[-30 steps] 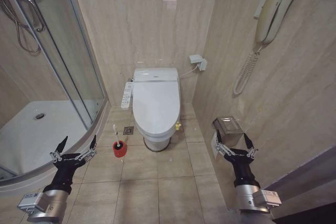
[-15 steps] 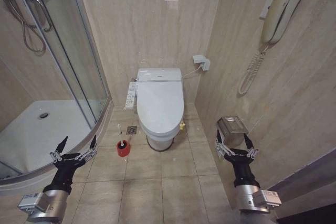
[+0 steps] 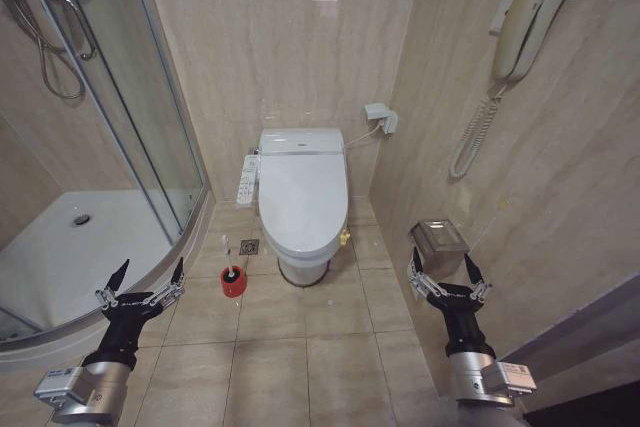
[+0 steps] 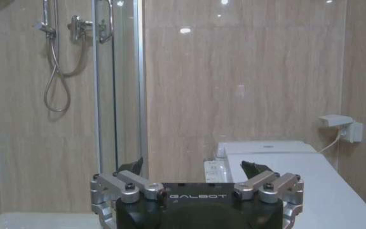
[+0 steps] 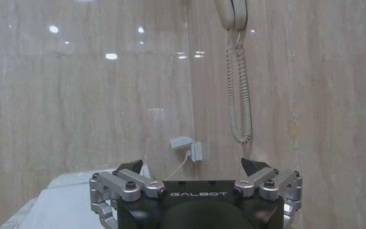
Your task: Open the toilet lid, clean the toilet bowl with a toilet brush, close the toilet lid, and flush.
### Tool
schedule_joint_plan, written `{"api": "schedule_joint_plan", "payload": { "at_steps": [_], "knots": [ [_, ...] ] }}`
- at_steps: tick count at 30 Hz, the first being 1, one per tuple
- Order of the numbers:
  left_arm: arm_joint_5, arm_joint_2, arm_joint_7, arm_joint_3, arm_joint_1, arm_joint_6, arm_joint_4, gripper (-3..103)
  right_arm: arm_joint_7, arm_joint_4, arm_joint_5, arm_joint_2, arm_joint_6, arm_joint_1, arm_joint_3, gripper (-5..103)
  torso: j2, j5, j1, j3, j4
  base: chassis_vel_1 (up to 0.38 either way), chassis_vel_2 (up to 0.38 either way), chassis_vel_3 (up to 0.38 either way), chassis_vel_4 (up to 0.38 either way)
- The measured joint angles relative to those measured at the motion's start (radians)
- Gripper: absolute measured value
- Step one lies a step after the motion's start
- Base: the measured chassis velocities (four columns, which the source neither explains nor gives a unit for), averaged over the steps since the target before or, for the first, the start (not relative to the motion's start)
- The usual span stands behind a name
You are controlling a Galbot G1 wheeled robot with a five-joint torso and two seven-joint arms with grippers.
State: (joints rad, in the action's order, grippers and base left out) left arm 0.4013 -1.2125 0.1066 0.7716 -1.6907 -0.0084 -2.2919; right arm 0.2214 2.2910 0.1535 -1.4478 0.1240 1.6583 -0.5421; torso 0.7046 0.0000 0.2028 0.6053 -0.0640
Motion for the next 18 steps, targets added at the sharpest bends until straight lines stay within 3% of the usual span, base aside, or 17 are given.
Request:
{"api": "schedule_joint_plan", "payload": {
  "at_steps": [18],
  "knots": [
    [0.000, 0.000, 0.000, 0.000, 0.000, 0.000, 0.000, 100, 0.000, 0.000, 0.000, 0.000, 0.000, 0.000, 0.000, 100, 0.000, 0.0000, 0.000, 0.000, 0.0000, 0.010, -0.008, -0.011, 0.009]
  ]
}}
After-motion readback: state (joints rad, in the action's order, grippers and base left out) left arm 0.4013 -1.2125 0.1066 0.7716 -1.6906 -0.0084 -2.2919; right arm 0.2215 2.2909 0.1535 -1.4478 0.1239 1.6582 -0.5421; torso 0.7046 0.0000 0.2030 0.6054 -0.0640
